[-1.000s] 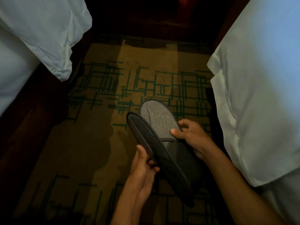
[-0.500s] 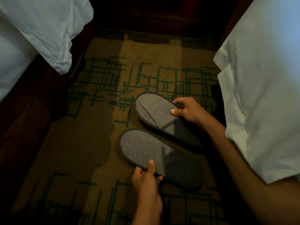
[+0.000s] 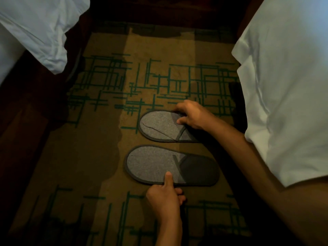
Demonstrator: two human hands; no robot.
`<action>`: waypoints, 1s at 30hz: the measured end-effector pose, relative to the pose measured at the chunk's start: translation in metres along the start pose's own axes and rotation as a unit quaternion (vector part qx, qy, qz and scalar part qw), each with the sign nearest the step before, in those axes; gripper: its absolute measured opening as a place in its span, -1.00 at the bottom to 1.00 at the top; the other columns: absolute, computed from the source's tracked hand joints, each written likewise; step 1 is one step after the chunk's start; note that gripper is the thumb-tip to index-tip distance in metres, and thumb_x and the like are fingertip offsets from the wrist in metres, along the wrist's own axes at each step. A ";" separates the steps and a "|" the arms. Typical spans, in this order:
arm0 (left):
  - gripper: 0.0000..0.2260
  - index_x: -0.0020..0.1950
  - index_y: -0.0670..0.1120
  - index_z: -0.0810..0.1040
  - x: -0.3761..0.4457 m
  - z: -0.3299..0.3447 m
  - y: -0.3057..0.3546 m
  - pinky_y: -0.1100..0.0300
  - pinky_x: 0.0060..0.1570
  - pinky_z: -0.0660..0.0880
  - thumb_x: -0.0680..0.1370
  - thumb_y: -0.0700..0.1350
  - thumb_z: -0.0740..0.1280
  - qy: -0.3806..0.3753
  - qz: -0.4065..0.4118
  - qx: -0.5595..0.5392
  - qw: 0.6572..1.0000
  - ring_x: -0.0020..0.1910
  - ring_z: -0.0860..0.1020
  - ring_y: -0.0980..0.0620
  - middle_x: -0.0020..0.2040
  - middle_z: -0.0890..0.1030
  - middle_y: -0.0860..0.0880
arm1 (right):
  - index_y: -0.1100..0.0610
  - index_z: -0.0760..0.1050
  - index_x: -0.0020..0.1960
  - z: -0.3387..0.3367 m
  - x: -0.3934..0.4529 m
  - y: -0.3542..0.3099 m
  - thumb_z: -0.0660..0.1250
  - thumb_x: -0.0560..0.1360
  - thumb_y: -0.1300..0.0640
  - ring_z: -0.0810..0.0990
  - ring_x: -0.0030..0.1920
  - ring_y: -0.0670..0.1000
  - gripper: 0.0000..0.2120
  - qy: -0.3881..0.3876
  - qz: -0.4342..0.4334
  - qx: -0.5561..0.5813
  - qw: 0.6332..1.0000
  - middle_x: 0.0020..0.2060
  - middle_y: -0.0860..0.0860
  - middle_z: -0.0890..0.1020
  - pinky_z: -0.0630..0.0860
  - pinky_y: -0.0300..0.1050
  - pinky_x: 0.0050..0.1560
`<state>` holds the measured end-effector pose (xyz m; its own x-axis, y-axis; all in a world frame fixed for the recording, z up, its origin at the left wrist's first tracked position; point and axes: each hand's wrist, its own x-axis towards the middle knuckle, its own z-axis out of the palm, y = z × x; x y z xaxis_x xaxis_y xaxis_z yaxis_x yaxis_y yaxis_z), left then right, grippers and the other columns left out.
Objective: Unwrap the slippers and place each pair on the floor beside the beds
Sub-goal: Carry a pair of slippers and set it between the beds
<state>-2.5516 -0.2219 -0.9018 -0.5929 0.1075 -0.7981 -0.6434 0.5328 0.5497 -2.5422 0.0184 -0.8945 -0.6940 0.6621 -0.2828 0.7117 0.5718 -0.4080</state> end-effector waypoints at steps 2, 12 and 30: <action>-0.65 -0.25 -0.24 0.54 -0.002 0.001 -0.003 0.24 -0.60 0.39 0.58 0.01 0.36 0.005 0.012 0.015 1.000 -0.61 0.52 -0.04 -0.44 0.63 -0.19 | 0.03 0.52 0.22 0.005 0.000 -0.001 0.48 0.38 0.02 0.53 0.16 0.18 -0.58 0.010 -0.002 -0.003 1.000 0.11 0.13 0.55 0.52 0.06 0.11; -0.55 -0.43 -0.23 0.50 0.000 0.018 -0.014 0.24 -0.60 0.39 0.59 -0.01 0.34 -0.017 0.023 0.035 0.999 -0.74 0.42 0.04 -0.63 0.53 -0.06 | 0.13 0.57 0.20 0.018 0.002 -0.002 0.52 0.35 0.13 0.57 0.11 0.16 -0.57 0.055 0.044 0.085 0.994 0.07 0.18 0.58 0.51 -0.05 0.06; -0.64 -0.31 -0.22 0.56 -0.003 0.010 -0.003 0.33 -0.70 0.26 0.57 0.00 0.37 -0.036 -0.031 0.030 0.998 -0.71 0.43 0.06 -0.54 0.55 -0.09 | 0.02 0.57 0.19 0.024 -0.006 -0.005 0.48 0.39 0.01 0.49 0.14 0.18 -0.62 0.084 0.051 0.030 0.995 0.05 0.09 0.56 0.45 0.03 0.12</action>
<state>-2.5433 -0.2148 -0.9035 -0.5152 0.1315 -0.8469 -0.6463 0.5894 0.4847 -2.5443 -0.0005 -0.9116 -0.5874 0.7896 -0.1772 0.7656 0.4712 -0.4380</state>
